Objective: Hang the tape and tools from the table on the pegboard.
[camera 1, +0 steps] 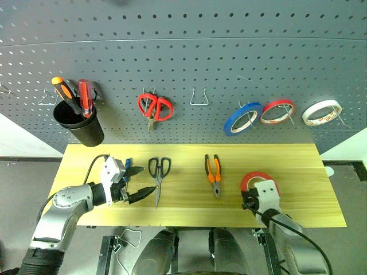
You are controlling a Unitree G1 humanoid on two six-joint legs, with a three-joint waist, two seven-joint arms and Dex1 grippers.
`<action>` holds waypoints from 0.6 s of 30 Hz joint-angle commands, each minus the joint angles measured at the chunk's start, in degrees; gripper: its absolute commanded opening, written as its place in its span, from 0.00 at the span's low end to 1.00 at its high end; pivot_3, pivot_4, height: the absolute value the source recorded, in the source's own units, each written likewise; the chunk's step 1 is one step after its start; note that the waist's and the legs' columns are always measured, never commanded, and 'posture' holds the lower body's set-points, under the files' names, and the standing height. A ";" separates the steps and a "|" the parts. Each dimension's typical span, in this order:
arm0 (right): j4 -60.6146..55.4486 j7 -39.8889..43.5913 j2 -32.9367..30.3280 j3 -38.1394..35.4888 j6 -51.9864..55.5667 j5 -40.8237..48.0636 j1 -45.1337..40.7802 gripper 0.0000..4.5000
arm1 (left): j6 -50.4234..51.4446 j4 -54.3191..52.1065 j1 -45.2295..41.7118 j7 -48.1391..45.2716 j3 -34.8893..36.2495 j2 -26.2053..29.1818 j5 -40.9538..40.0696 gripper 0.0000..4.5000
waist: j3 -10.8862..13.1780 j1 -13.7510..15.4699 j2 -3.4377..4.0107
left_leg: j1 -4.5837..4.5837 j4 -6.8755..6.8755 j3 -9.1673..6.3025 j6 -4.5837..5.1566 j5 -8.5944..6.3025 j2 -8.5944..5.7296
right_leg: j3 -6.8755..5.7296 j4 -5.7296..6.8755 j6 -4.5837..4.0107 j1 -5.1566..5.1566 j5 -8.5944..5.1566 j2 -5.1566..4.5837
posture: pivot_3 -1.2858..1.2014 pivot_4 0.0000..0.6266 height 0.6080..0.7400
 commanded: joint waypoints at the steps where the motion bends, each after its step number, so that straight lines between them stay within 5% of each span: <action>1: -5.66 1.61 0.58 -3.91 -4.12 3.88 3.39 0.15 | -1.79 1.43 -1.56 -1.36 0.02 -0.41 -0.64 1.00 | -0.03 -0.06 -0.02 | 0.00 0.00 0.01 0.00 0.00 0.00 | 0.00 0.00 -0.01 0.00 0.00 0.01 | 0.53 0.30 1.00; 18: -16.65 5.44 -0.56 -12.66 -9.76 16.88 5.81 0.15 | -2.01 -3.82 -6.99 -8.99 -3.19 -1.85 -5.02 1.00 | -1.42 -0.31 0.23 | 0.00 0.15 0.11 -0.07 0.05 0.02 | 0.01 0.06 -0.02 0.00 0.12 0.10 | 0.51 0.21 1.00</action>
